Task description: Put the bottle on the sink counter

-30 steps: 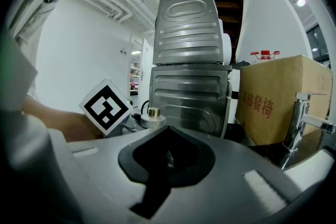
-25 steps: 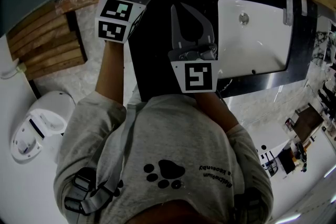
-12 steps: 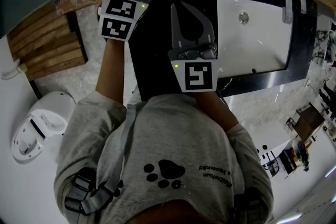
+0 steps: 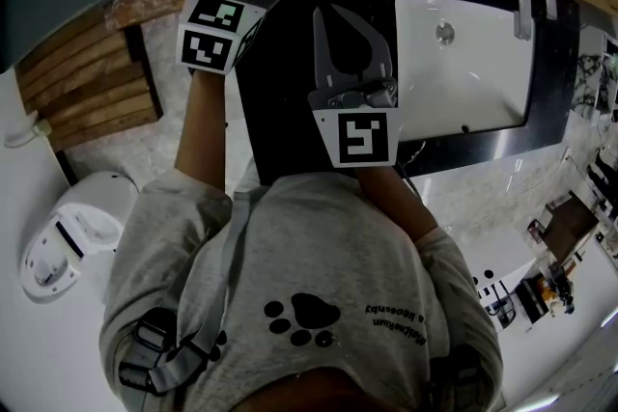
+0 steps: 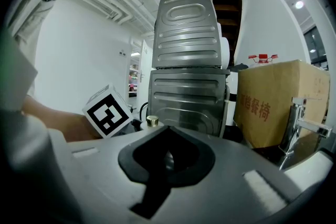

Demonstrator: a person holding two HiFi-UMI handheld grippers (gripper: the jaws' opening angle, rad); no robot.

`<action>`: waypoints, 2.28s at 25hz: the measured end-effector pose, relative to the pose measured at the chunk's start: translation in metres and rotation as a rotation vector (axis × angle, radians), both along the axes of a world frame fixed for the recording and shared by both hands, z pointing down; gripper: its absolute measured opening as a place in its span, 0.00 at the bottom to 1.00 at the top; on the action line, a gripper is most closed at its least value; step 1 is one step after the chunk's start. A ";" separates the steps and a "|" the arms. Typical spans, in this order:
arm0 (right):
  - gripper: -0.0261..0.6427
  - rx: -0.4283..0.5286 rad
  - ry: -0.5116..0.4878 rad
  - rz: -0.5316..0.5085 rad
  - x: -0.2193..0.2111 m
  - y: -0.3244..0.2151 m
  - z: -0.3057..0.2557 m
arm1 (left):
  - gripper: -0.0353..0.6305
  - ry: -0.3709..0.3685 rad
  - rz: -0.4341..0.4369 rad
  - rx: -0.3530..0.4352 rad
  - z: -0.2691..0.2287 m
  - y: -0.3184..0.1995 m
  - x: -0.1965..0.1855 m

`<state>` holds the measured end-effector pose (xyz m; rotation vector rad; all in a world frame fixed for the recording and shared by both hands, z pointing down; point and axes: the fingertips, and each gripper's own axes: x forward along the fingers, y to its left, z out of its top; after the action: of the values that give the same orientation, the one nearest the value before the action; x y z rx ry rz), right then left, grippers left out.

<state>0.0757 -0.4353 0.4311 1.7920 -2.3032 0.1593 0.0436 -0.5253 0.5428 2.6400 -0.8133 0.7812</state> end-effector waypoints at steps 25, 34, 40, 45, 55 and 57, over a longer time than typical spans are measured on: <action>0.04 0.127 0.021 -0.006 0.004 0.073 -0.063 | 0.06 0.097 -0.201 0.208 -0.115 0.113 -0.041; 0.04 0.205 -0.004 -0.038 0.002 0.115 -0.100 | 0.06 0.225 -0.391 0.348 -0.184 0.171 -0.058; 0.04 0.249 -0.007 -0.045 0.005 0.160 -0.123 | 0.06 0.258 -0.436 0.397 -0.219 0.223 -0.069; 0.04 0.258 -0.010 -0.040 0.010 0.198 -0.135 | 0.06 0.272 -0.429 0.407 -0.228 0.265 -0.064; 0.04 0.265 -0.018 -0.072 0.001 0.252 -0.137 | 0.06 0.272 -0.425 0.429 -0.232 0.317 -0.064; 0.04 0.269 -0.015 -0.077 -0.002 0.258 -0.136 | 0.06 0.274 -0.421 0.430 -0.232 0.323 -0.063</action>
<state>0.0742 -0.1770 0.2949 1.8195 -2.5001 -0.1581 -0.0197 -0.2026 0.3111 2.6797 -1.5199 0.1402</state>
